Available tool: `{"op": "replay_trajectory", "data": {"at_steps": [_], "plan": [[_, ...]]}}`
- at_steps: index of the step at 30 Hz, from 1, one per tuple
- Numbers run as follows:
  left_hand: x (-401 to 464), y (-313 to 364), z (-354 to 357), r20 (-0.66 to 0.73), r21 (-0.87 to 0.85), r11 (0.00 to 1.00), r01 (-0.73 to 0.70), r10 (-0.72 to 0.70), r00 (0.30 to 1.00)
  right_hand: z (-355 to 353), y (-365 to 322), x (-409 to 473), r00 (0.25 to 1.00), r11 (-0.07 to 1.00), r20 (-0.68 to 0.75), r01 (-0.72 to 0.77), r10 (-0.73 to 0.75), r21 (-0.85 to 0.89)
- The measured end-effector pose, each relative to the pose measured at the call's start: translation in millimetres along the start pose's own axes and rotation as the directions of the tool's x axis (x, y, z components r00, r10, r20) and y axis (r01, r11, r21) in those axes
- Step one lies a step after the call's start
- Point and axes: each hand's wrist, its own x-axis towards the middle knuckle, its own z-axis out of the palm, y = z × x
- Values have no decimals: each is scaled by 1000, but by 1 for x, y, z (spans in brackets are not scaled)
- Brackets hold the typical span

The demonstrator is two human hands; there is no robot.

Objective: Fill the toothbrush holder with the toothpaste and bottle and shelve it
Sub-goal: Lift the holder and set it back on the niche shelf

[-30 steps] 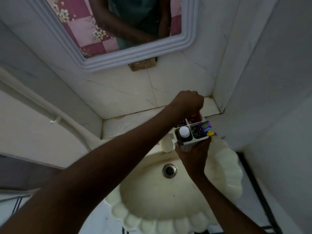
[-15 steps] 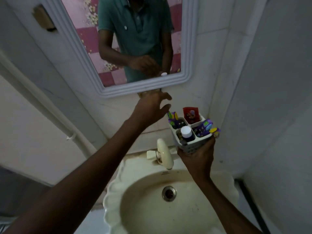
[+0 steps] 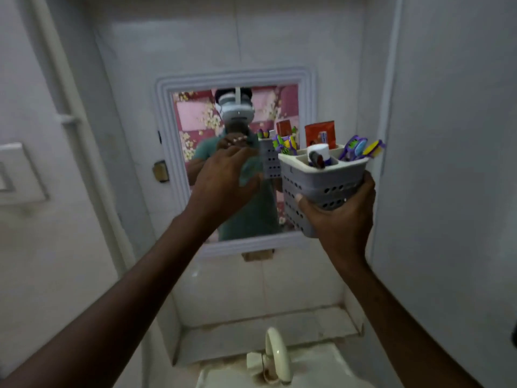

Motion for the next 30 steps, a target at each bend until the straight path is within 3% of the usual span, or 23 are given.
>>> {"op": "replay_trajectory", "data": {"at_steps": [14,21,27,30], "plan": [[145,14,-134,-375,305,952,-33,152,914,-17,-164,192,965,972,-196,202,-176,121],[209,2,-147,-313,411,912,15,126,941,-10,-215,273,941,962,-249,258,-230,86],[244,-10,-124,-168,497,867,30,63,984,26,-230,328,917,962,-313,272,-247,37],[247,-22,-112,-178,503,864,36,63,982,46,-228,347,904,959,-335,284,-264,11]]}}
